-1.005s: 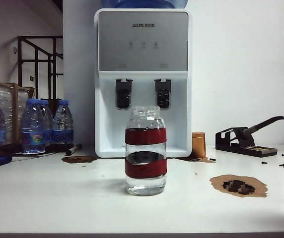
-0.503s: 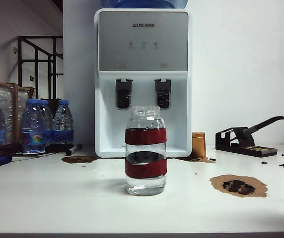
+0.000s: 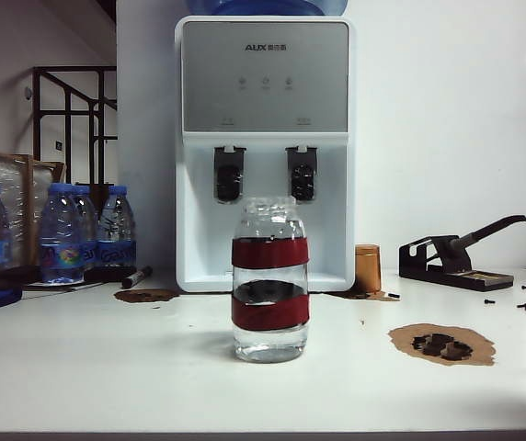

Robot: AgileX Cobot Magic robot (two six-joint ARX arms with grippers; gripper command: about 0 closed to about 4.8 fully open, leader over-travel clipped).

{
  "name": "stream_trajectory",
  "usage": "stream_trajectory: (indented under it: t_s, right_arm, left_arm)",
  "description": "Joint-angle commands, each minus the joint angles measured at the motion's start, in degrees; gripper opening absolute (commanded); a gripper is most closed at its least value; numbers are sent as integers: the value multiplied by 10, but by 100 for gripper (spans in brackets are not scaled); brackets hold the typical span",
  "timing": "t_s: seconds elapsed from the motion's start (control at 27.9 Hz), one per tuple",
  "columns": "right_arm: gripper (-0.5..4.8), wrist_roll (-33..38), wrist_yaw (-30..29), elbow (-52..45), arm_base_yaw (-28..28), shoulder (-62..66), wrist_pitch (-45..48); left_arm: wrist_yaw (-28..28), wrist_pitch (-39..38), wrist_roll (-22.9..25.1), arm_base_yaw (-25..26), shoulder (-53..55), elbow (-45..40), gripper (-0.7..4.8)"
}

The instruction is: Pick up the water bottle with two loops of red belts, then reach the front water dispenser and gently press the gray-black baffle horizontally to get a little water.

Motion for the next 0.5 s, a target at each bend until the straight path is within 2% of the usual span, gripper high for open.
stream_trajectory:
  t_s: [0.04,0.5]
  right_arm:
    - [-1,2,-4,-2,1,1,7]
    - [-1,-1,1,-2,1,1,7]
  left_arm:
    - [-1,0,3,0,0,-1,-4]
    - [-1,0,3,0,0,-1,-4]
